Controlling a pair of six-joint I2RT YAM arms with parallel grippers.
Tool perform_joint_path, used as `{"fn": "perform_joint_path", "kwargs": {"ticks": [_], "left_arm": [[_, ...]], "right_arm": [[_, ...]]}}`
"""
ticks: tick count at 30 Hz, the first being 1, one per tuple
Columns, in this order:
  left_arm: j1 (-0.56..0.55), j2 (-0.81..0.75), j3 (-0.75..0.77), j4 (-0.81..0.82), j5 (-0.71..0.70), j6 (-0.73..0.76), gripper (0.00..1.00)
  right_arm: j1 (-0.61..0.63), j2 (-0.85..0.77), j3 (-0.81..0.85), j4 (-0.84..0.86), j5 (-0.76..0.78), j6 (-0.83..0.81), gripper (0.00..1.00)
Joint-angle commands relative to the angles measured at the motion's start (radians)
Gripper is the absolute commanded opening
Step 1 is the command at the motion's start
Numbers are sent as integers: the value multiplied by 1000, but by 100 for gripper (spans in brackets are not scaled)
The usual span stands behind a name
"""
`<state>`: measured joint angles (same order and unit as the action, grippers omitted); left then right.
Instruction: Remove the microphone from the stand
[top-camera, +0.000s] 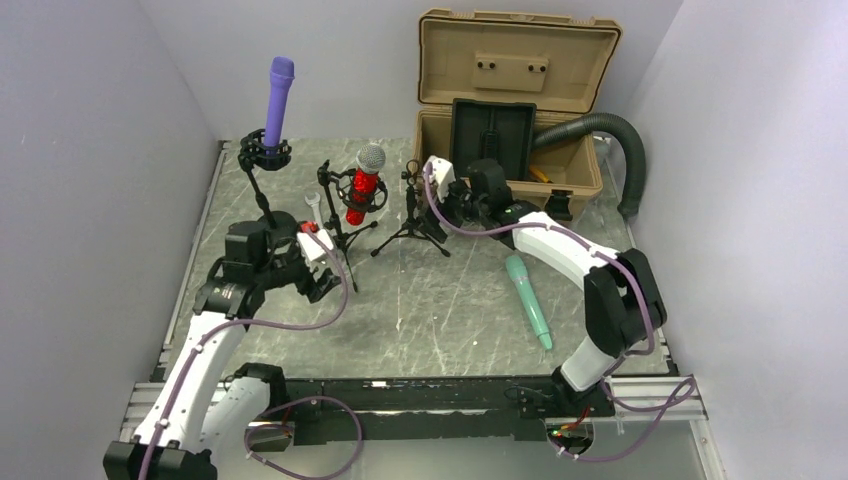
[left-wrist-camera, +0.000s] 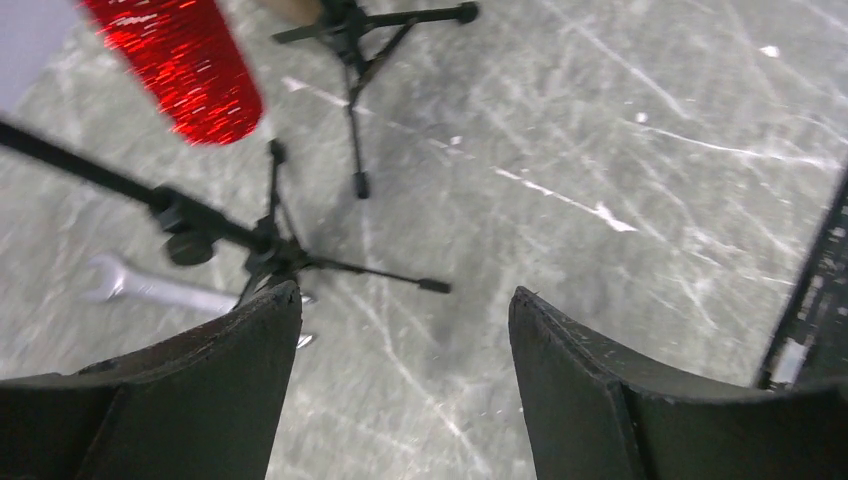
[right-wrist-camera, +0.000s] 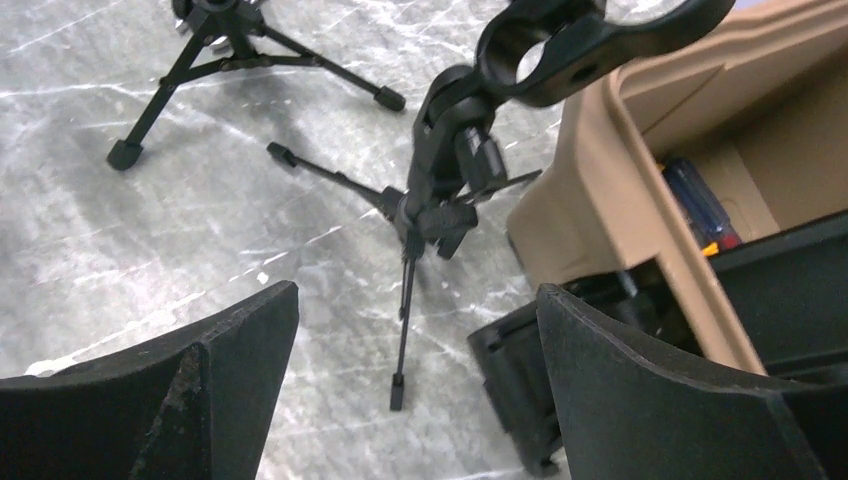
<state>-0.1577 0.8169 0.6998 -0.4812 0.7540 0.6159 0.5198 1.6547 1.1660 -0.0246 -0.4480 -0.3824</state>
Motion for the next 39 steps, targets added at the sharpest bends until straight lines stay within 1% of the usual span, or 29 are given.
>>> {"fn": "perform_joint_path", "kwargs": {"ticks": [1, 6, 11, 13, 17, 20, 25, 28, 32, 39], "left_arm": [[93, -44, 37, 25, -52, -27, 78], [175, -29, 70, 132, -84, -91, 76], [205, 46, 71, 352, -134, -209, 75], [210, 86, 78, 428, -108, -242, 74], [210, 185, 108, 547, -12, -296, 71], [209, 269, 152, 580, 9, -319, 67], [210, 326, 167, 651, 55, -332, 68], [209, 354, 169, 703, 77, -371, 68], [210, 400, 185, 768, 91, -422, 64], [208, 459, 189, 843, 178, -461, 55]], "right_arm": [[-3, -103, -50, -50, -1, -2, 91], [-3, -202, -108, -66, -17, -1, 90], [-3, -260, -124, -103, -39, 0, 89], [-4, -279, -127, -120, -54, -6, 89], [-3, -309, -142, -137, -76, -22, 88], [-3, -325, -142, -156, -78, -28, 88], [-3, -346, -143, -182, -69, -39, 87], [-3, -353, -147, -185, -63, -45, 87], [-3, -348, -141, -187, -69, -37, 86], [-3, -358, -126, -207, -73, -37, 86]]}}
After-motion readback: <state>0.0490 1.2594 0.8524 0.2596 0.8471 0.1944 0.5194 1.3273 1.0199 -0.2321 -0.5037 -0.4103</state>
